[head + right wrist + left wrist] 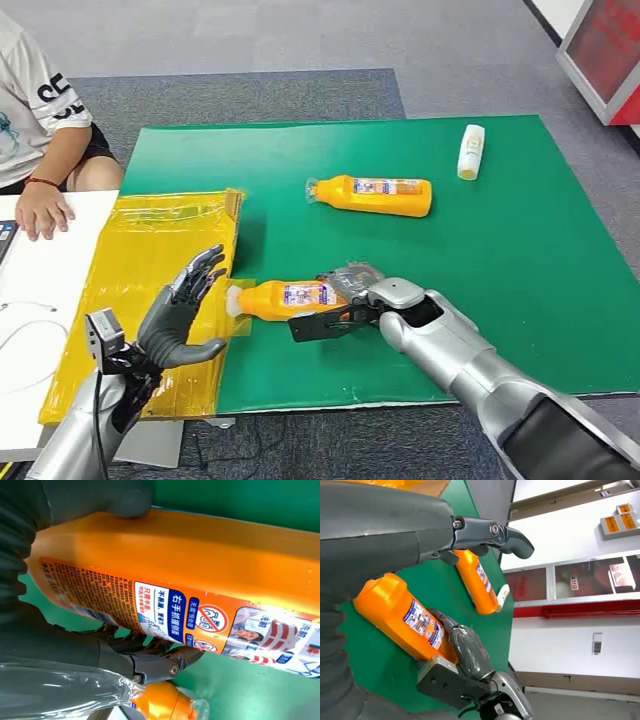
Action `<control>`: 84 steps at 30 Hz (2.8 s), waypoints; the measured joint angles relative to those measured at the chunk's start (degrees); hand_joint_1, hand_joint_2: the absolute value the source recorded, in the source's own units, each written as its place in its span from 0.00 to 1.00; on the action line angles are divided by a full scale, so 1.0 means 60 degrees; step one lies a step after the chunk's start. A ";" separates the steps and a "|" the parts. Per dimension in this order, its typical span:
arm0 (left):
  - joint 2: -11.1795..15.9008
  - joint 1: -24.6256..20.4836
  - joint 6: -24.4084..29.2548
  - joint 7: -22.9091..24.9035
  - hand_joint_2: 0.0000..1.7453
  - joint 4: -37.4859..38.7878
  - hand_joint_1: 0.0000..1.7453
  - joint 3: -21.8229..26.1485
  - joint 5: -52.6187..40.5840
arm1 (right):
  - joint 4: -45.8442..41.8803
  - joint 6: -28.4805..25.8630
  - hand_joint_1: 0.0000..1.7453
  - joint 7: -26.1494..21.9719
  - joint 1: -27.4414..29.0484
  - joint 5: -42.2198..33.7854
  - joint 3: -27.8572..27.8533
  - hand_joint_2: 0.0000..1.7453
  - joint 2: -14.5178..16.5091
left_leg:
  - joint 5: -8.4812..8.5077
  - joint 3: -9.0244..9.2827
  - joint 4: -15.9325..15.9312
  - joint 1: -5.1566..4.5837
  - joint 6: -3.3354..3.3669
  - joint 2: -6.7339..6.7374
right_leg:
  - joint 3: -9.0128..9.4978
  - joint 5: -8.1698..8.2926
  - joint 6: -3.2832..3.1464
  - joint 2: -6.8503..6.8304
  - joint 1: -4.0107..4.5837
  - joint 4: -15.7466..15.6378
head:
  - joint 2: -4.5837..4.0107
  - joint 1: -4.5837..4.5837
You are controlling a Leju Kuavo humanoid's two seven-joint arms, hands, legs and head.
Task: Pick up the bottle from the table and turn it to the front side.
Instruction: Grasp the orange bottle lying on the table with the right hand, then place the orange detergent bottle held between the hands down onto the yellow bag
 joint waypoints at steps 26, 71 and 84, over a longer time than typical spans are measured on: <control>0.0069 -0.0533 -0.0205 -0.0591 1.00 0.0730 0.00 -0.0267 0.0164 | -0.1016 0.2304 1.00 -0.4115 0.2125 -0.6735 -0.2401 1.00 -0.2209 | -0.0005 -0.0007 0.0003 -0.0001 0.0004 -0.0013 | 0.0004 -0.0001 0.0003 -0.0011 -0.0002 -0.0002 | -0.0001 0.0001; 0.0602 -0.0271 -0.4622 0.0204 1.00 0.1572 0.00 0.0390 0.3652 | -0.4474 0.0950 0.98 -0.3257 0.3843 -0.6038 -0.4326 1.00 -0.0300 | -0.0003 -0.0026 0.0002 0.0000 0.0003 -0.0013 | -0.0012 -0.0010 0.0002 -0.0012 0.0000 0.0002 | -0.0002 0.0000; 0.1004 -0.0874 -0.4057 0.0469 1.00 0.1573 0.00 -0.0204 0.3687 | -0.5198 0.0493 1.00 -0.3483 0.3823 -0.5399 -0.3483 1.00 -0.0117 | -0.0003 -0.0026 0.0002 0.0000 0.0002 -0.0013 | -0.0013 -0.0010 0.0002 -0.0012 0.0000 0.0002 | 0.0000 -0.0001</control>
